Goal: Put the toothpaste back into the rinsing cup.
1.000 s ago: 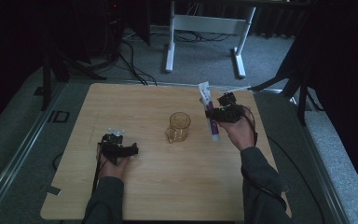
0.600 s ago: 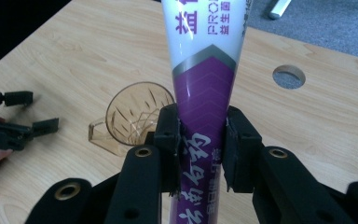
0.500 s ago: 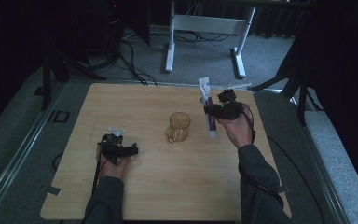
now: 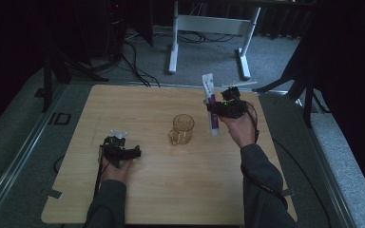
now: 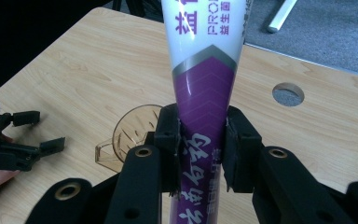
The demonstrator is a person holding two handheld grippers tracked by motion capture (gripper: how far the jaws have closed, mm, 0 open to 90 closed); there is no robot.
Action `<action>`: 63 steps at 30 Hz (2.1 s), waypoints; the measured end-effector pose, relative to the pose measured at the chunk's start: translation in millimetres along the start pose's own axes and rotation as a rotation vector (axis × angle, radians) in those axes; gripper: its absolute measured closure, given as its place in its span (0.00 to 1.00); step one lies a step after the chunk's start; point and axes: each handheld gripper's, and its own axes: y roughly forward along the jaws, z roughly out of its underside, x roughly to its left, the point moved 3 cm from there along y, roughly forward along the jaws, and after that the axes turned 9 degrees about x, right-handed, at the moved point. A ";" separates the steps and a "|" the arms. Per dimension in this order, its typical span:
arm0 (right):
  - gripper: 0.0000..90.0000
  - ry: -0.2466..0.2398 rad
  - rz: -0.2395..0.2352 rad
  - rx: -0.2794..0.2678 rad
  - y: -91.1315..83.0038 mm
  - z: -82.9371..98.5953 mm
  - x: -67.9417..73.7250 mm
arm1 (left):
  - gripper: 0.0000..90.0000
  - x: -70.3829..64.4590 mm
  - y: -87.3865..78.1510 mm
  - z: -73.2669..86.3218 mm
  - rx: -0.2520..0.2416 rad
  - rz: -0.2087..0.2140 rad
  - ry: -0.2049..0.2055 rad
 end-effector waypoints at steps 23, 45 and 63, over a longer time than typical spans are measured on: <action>0.79 0.004 -0.010 -0.037 2.3 -8.5 8.0 | 0.02 0.0 0.0 0.0 0.000 0.000 0.000; 0.79 -0.001 -0.008 -0.093 0.8 -21.9 11.9 | 0.02 0.0 0.0 0.0 0.000 0.000 0.000; 0.79 -0.009 -0.008 -0.107 9.0 -28.5 16.7 | 0.02 0.0 0.0 0.0 0.001 0.000 0.001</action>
